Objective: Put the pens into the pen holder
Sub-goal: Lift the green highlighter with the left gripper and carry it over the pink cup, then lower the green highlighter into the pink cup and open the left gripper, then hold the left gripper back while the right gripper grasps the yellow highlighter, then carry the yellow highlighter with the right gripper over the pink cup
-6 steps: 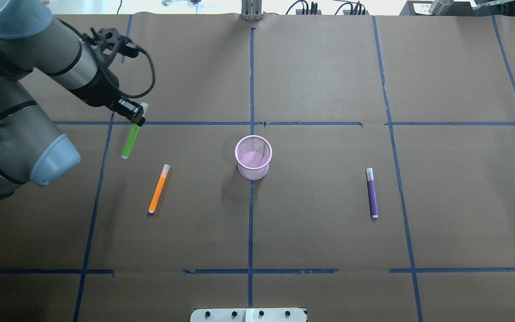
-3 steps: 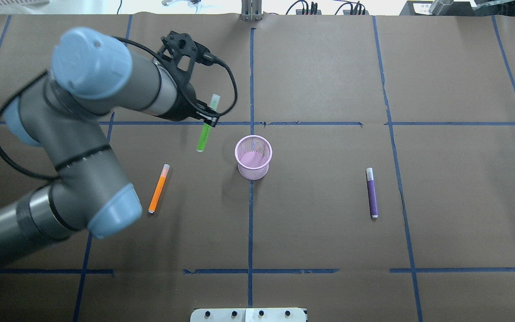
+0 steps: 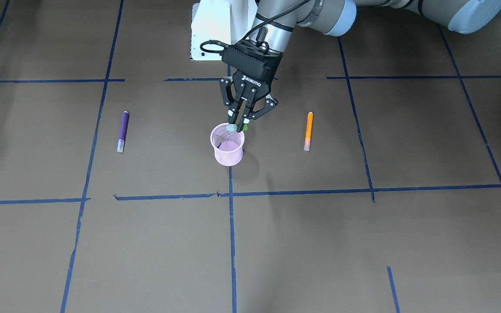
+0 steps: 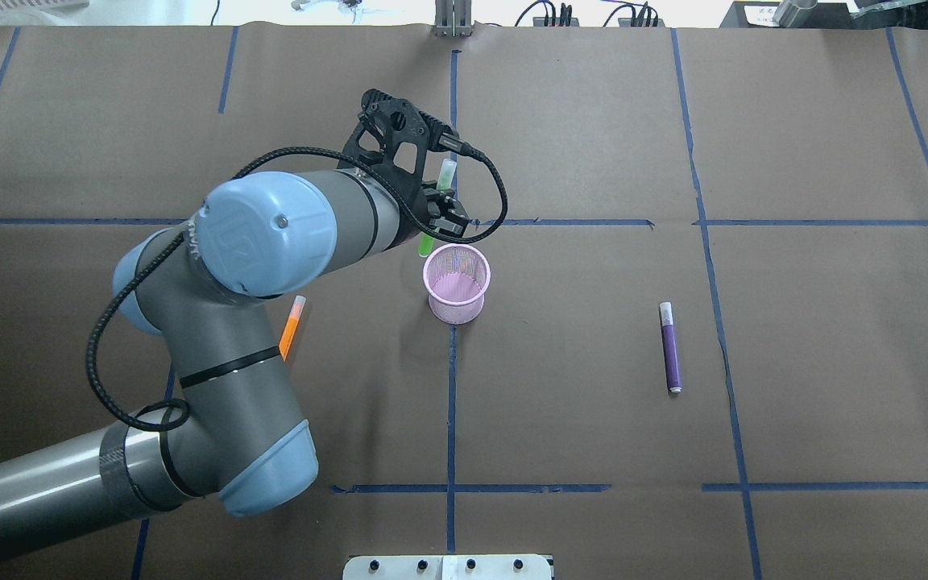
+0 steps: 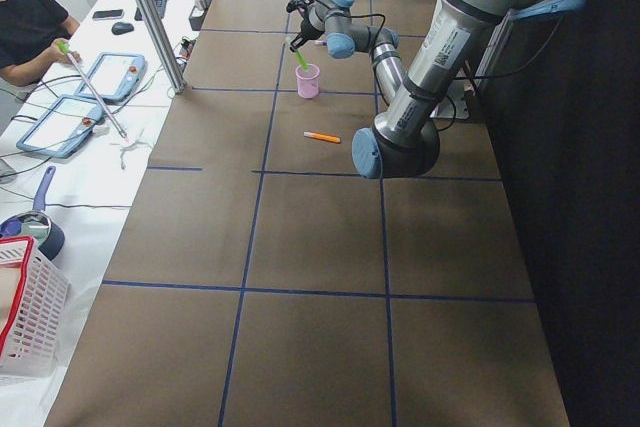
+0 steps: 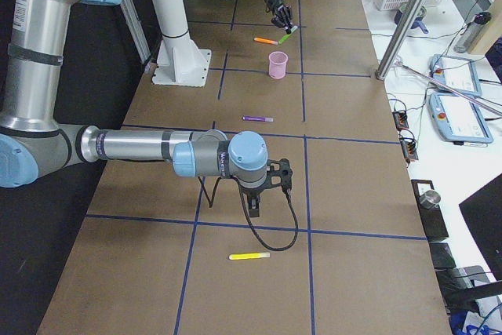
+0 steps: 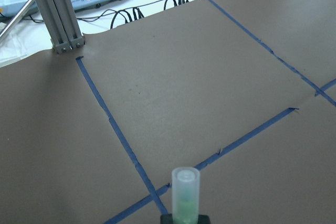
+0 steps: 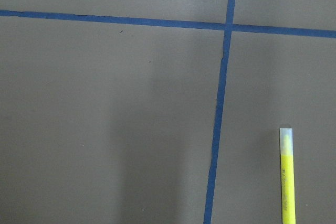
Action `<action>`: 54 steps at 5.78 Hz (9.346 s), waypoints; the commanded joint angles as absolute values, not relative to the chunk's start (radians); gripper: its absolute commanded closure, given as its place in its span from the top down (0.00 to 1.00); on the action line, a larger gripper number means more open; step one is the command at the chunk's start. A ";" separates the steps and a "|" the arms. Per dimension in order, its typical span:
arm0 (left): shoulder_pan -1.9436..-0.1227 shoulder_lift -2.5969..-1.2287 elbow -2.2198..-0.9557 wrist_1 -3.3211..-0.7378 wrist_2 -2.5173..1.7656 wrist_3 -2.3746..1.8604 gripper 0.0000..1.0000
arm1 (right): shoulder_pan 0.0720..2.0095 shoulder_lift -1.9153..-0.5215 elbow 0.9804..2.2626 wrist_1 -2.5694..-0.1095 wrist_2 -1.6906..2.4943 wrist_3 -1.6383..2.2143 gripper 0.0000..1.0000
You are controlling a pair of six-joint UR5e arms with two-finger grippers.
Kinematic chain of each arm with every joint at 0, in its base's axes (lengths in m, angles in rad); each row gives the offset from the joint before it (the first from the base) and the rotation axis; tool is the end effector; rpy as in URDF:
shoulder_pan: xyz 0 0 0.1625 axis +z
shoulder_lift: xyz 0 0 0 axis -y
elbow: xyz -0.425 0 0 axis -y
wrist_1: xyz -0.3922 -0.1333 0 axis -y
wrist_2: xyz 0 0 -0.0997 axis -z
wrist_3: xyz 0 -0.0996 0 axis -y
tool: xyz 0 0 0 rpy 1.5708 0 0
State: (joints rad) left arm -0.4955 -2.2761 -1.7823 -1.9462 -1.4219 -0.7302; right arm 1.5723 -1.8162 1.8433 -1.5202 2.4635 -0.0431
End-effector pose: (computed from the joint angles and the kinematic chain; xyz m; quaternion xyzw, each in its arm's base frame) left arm 0.4893 -0.4328 0.1061 0.4186 0.4346 0.0926 0.7921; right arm 0.0563 -0.3930 0.6187 0.0446 -0.4305 -0.0355 0.9008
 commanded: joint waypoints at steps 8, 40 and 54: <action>-0.385 -2.267 -1.642 -2.065 -1.252 -1.018 1.00 | 1.572 -1.816 1.842 -1.520 2.464 -0.038 1.00; -0.641 -2.049 -1.879 -1.931 -1.669 -1.195 1.00 | 1.407 -1.506 1.108 -1.486 2.339 -0.058 0.53; -0.627 -1.924 -1.842 -2.140 -1.669 -1.186 1.00 | 1.035 -1.265 1.870 -1.199 2.281 0.800 0.00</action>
State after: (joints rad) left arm -0.6289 -1.9745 -1.8592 -2.0546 -1.6689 -1.1865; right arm 1.1306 -1.3557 1.8489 -1.2704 2.3637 0.5744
